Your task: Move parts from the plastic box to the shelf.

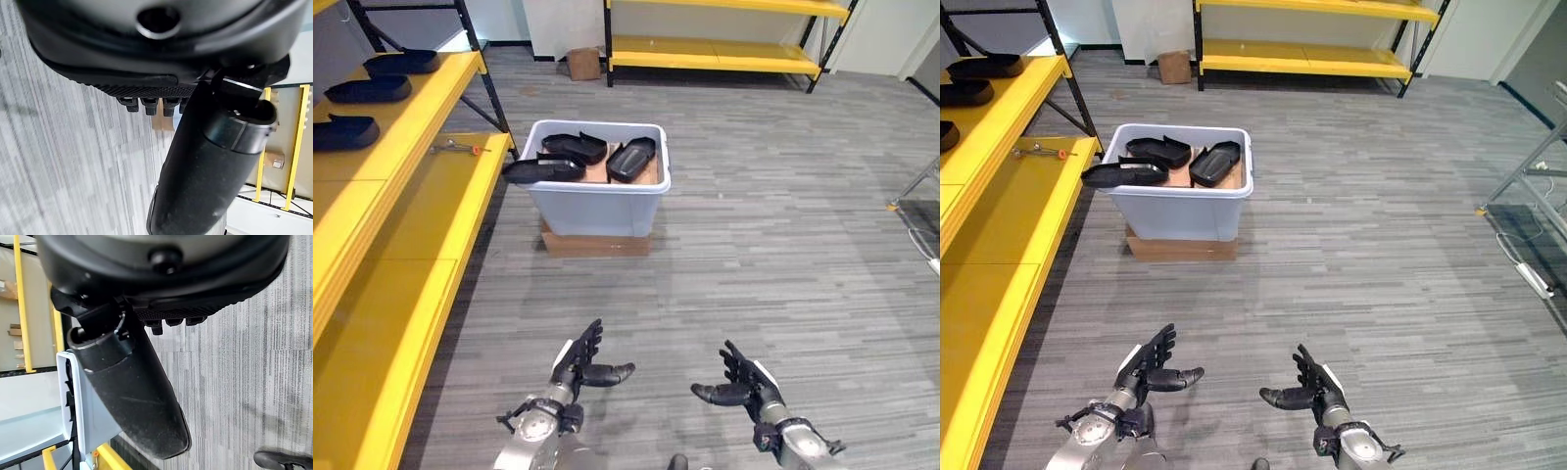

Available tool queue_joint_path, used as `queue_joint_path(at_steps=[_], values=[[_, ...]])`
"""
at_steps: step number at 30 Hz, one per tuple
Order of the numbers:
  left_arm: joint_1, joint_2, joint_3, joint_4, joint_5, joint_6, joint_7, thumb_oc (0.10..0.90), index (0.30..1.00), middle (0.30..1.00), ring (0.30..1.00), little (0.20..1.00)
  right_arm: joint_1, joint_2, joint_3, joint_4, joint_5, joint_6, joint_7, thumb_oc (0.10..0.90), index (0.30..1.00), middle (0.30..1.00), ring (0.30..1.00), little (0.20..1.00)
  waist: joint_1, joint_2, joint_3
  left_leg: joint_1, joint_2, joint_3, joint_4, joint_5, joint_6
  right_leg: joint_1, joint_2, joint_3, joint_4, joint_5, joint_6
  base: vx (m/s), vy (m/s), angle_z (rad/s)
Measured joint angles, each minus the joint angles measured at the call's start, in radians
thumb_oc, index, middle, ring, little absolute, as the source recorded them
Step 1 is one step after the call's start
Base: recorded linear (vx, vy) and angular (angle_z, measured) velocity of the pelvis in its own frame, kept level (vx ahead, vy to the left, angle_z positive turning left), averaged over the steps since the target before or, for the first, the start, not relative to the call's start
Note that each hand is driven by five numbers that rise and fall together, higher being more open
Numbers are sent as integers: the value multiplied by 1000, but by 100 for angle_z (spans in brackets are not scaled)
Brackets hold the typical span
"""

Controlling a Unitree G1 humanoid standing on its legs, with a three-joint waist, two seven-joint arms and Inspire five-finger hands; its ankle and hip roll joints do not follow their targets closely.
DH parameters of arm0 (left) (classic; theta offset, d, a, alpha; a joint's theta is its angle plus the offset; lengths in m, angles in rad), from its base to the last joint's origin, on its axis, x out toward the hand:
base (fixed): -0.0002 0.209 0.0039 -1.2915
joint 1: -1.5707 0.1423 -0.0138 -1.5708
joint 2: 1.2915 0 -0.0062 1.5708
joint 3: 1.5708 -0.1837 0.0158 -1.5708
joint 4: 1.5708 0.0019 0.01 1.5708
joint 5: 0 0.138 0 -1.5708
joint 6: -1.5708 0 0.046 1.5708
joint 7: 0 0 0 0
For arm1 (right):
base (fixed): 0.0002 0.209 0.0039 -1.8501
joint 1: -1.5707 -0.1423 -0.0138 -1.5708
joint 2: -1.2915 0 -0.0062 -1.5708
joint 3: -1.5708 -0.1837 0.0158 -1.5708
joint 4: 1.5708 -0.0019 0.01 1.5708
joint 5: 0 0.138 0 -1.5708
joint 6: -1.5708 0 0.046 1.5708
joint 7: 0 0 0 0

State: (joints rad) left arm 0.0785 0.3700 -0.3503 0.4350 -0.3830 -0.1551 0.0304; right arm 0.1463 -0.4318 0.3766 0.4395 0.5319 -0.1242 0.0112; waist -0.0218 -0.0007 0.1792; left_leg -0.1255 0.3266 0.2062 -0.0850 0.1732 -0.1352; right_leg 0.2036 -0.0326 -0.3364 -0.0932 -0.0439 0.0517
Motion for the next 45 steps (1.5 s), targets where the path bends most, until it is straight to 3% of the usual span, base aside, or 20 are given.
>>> queue_joint_path(at_steps=[1,3,9,12,15,16,17,20,23,25,29,32,33,35,37,40,42,43,44,45], values=[[4,32,11,-3,0,2,3,900,1000,1000,1000,1000,3,24,3,8,0,4,2,900,1000,1000,1000,1000,17,-36,-7,26,-58,36,0,66,19,4,-65,33,0,-5,40,362,299,-44],[-5,77,27,-11,-1,2,4,900,1000,1000,1000,1000,1,51,5,-5,0,5,13,900,1000,1000,1000,1000,25,-95,-15,29,-147,65,2,41,67,-8,-156,34,27,5,53,276,243,-16],[-20,118,52,-34,-2,-4,10,900,1000,1000,1000,1000,-56,98,24,-14,-11,8,26,900,1000,1000,1000,1000,62,-92,-12,77,-257,90,3,-40,127,-40,-276,27,180,57,102,207,246,4],[-20,113,30,-35,0,-4,4,900,1000,1000,1000,1000,-78,96,12,-14,-20,9,24,900,1000,1000,1000,1000,57,-70,-12,91,-287,79,4,-67,162,-148,-333,68,423,86,125,185,248,18],[-25,112,7,-32,6,-3,4,900,1000,1000,1000,1000,-61,90,4,-12,-21,9,17,900,1000,1000,1000,1000,27,-59,-7,102,-315,28,12,-80,199,-243,-359,173,638,198,171,153,160,60],[-21,112,1,-37,7,-4,7,900,1000,1000,1000,1000,-51,91,4,-8,-22,16,18,900,1000,1000,1000,1000,30,-51,-3,118,-321,6,6,-96,225,-334,-334,253,758,100,184,245,193,54],[-18,120,-2,-35,7,-1,8,900,1000,1000,1000,1000,-50,94,4,-7,-22,17,23,900,1000,1000,1000,1000,27,-47,0,127,-325,-1,6,-98,229,-367,-305,277,786,46,178,175,85,40],[-8,121,-6,-34,16,3,3,900,1000,1000,1000,1000,-48,88,-2,-13,-21,16,31,900,1000,1000,1000,1000,12,-7,23,164,-330,-12,4,-126,244,-416,-211,270,586,-52,116,159,-12,13],[-20,104,-20,-11,18,1,1,900,1000,1000,1000,1000,-26,76,-1,-11,-21,20,32,900,1000,1000,1000,1000,-19,27,33,190,-346,-30,5,-151,215,-440,-219,262,207,29,124,211,-89,18],[-19,104,-16,-1,28,0,1,900,1000,1000,1000,1000,-14,75,3,-10,-22,22,33,900,1000,1000,1000,1000,-29,12,34,216,-366,-28,5,-166,212,-463,-262,234,-3,134,138,203,-79,12],[-4,88,-12,2,45,-2,0,900,1000,1000,1000,1000,4,70,0,-7,-36,23,32,900,1000,1000,1000,1000,-43,-7,28,271,-368,-51,5,-214,198,-487,-289,176,-3,209,135,192,-86,14],[21,74,-6,1,54,-2,-6,900,1000,1000,1000,1000,13,72,0,-5,-60,24,34,900,1000,1000,1000,1000,-53,-43,7,334,-360,-74,5,-253,126,-394,-268,120,3,219,113,264,-129,22],[24,49,-6,5,55,0,-3,900,1000,1000,1000,1000,4,64,-2,5,-60,30,33,900,1000,1000,1000,1000,-53,-23,5,350,-333,-76,5,-266,106,-384,-249,108,11,267,111,304,-185,29],[24,-1,-8,4,65,0,-17,900,1000,1000,1000,1000,-7,39,-8,6,-60,38,33,900,1000,1000,1000,1000,-53,23,-17,371,-266,-72,5,-269,93,-347,-179,101,7,328,57,254,-181,12],[11,-22,-8,-10,76,-5,-21,900,1000,1000,1000,1000,-55,10,-11,4,-60,39,32,900,1000,1000,1000,1000,-55,42,-25,366,-202,-54,41,-238,45,-330,-117,81,9,305,5,223,-189,-6],[-50,-26,-12,-9,75,-5,-19,900,1000,1000,1000,1000,-107,-27,-38,-2,-58,30,30,900,1000,1000,1000,1000,-69,50,-26,328,-141,-72,103,-199,-7,-334,-70,56,52,233,-22,273,-278,13],[-85,-25,-13,-5,73,-8,-18,900,1000,1000,1000,1000,-103,-44,-36,11,-57,22,26,900,1000,1000,1000,1000,-82,42,-24,260,-102,-111,246,-147,-62,-341,-49,25,132,130,-30,344,-450,23],[-74,-19,-8,-2,72,-8,-16,900,1000,1000,1000,1000,-78,-40,-31,9,-56,23,29,900,1000,1000,1000,1000,-54,13,-24,152,-94,-149,469,-90,-125,-331,-43,39,141,106,-71,259,-397,-36],[-45,-15,-1,-3,71,-11,-14,900,1000,1000,1000,1000,-70,-32,-27,9,-55,23,26,900,1000,1000,1000,1000,-19,-15,-8,-2,-113,-249,762,-27,-137,-311,-29,61,143,94,-125,210,-279,-51],[-32,-3,-2,-1,71,-10,-19,900,1000,1000,1000,1000,-67,-24,-25,9,-55,22,22,900,1000,1000,1000,1000,-16,-45,13,-101,-167,-284,892,-53,-123,-276,-29,63,130,89,-140,209,-179,-32]])
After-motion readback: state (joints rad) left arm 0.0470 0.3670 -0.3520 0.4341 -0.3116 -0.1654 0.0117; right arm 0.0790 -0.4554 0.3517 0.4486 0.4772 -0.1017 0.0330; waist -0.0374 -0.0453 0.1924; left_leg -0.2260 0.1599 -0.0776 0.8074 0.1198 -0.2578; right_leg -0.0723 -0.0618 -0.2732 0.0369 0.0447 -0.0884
